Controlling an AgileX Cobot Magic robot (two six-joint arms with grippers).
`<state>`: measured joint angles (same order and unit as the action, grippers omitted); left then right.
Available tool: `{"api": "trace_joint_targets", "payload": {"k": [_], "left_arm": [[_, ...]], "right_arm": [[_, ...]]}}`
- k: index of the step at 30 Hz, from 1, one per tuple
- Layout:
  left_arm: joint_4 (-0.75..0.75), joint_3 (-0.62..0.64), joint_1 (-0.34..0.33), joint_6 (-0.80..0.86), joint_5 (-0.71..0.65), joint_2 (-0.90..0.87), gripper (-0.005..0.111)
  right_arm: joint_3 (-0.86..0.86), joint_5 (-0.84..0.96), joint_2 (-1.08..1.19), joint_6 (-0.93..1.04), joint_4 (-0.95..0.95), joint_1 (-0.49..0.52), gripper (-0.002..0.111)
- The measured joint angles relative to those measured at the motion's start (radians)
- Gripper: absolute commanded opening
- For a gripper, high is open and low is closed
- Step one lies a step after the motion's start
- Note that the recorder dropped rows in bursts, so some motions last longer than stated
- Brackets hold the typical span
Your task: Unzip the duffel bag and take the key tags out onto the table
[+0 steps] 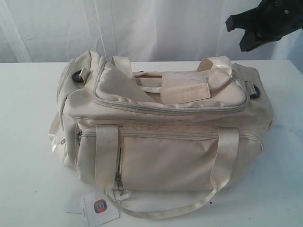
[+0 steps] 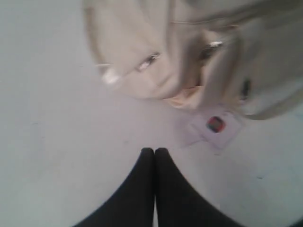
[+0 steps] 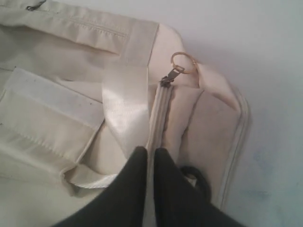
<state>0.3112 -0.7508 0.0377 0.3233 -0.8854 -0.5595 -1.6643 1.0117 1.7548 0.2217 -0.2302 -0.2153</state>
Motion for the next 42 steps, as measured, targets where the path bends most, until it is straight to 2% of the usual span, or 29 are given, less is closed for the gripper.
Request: {"api": "trace_joint_targets", "payload": {"k": [1, 3, 4, 6, 8, 11, 13, 15, 17, 21, 22, 24, 29, 31, 35, 36, 38, 42], "left_arm": [[0.069, -0.028, 0.005, 0.059, -0.031, -0.046, 0.0], [0.271, -0.101, 0.02, 0.236, -0.07, -0.164, 0.0], [0.391, -0.147, 0.032, 0.328, -0.085, -0.233, 0.0], [0.475, -0.236, 0.068, 0.405, -0.128, -0.36, 0.0], [0.474, -0.335, 0.143, 0.427, -0.132, -0.498, 0.0], [0.381, -0.518, 0.347, 0.425, -0.079, -0.7, 0.0], [0.262, -0.618, 0.48, 0.395, -0.003, -0.808, 0.001], [0.173, -0.684, 0.585, 0.384, 0.103, -0.91, 0.012], [0.144, -0.708, 0.638, 0.384, 0.172, -0.975, 0.026], [0.132, -0.723, 0.712, 0.387, 0.31, -1.072, 0.063], [0.13, -0.723, 0.727, 0.39, 0.351, -1.095, 0.068], [0.13, -0.723, 0.75, 0.399, 0.421, -1.135, 0.072], [0.126, -0.723, 0.786, 0.429, 0.513, -1.23, 0.071], [0.126, -0.723, 0.789, 0.431, 0.521, -1.263, 0.062], [0.11, -0.723, 0.789, 0.433, 0.477, -1.293, 0.026], [0.107, -0.723, 0.789, 0.433, 0.457, -1.293, 0.014], [0.084, -0.727, 0.789, 0.428, 0.395, -1.293, 0.0], [0.004, -0.735, 0.787, 0.375, 0.266, -1.293, 0.0]], "right_arm": [[0.0, 0.007, 0.004, 0.005, -0.006, 0.0, 0.037], [0.0, 0.026, 0.006, 0.012, -0.017, 0.0, 0.05], [0.0, 0.04, 0.006, 0.014, -0.019, 0.0, 0.051], [0.0, 0.078, 0.006, 0.016, -0.015, 0.0, 0.048], [0.0, 0.105, -0.006, 0.016, 0.0, 0.0, 0.047], [0.0, 0.129, -0.046, 0.014, 0.041, 0.0, 0.046], [0.0, 0.131, -0.065, 0.007, 0.082, 0.0, 0.046], [0.0, 0.132, -0.073, 0.003, 0.111, 0.0, 0.046], [0.0, 0.132, -0.075, -0.001, 0.124, 0.0, 0.046], [0.0, 0.121, -0.075, -0.001, 0.132, 0.0, 0.046], [0.0, 0.115, -0.075, -0.001, 0.137, 0.0, 0.046], [0.0, 0.103, -0.075, -0.001, 0.145, 0.0, 0.046], [0.0, 0.077, -0.075, -0.002, 0.157, 0.0, 0.046], [0.0, 0.074, -0.075, -0.003, 0.157, 0.0, 0.046], [0.0, 0.07, -0.075, -0.003, 0.157, 0.0, 0.046], [0.0, 0.068, -0.075, -0.003, 0.157, 0.0, 0.046], [0.0, 0.064, -0.075, -0.003, 0.157, 0.0, 0.046], [0.0, 0.06, -0.072, -0.01, 0.159, 0.0, 0.046]]}}
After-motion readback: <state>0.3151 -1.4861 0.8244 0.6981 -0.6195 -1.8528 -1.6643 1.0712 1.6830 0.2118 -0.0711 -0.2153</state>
